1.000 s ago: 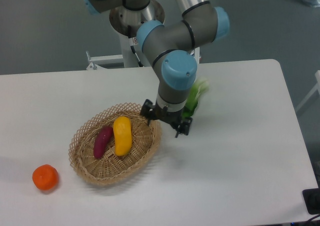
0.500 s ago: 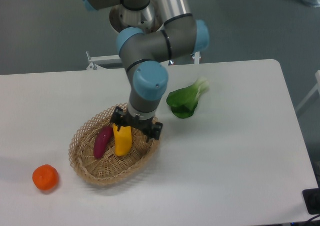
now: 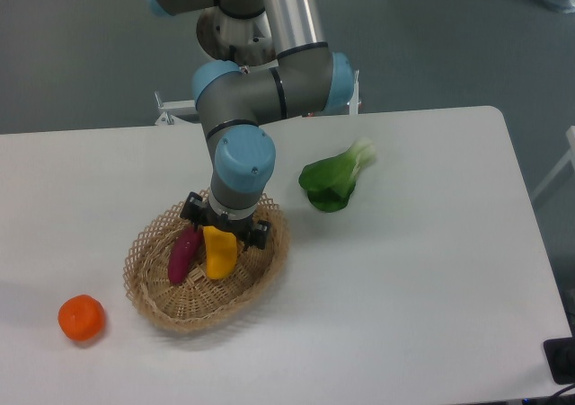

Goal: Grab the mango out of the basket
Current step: 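Lower the gripper onto the yellow mango and close on it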

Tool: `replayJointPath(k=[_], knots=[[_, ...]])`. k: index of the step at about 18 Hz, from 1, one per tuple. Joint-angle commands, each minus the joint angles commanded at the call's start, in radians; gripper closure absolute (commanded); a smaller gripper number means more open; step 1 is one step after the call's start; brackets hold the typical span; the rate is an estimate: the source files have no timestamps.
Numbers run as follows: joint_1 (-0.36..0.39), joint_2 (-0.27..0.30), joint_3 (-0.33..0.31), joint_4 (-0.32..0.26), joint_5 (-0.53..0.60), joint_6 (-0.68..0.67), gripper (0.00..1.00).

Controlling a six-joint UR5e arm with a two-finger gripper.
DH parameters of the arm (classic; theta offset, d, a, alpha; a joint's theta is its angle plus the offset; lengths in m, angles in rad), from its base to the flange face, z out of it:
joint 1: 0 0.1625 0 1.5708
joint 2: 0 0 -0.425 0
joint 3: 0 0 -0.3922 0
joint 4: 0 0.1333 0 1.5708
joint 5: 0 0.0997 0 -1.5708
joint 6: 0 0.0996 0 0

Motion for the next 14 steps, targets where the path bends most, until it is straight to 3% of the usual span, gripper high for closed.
replayJointPath(k=[8, 14], knots=[[-0.021, -0.032, 0.002, 0.005, 0.026, -0.044, 0.00], [-0.025, -0.038, 0.003, 0.025, 0.035, -0.078, 0.38]])
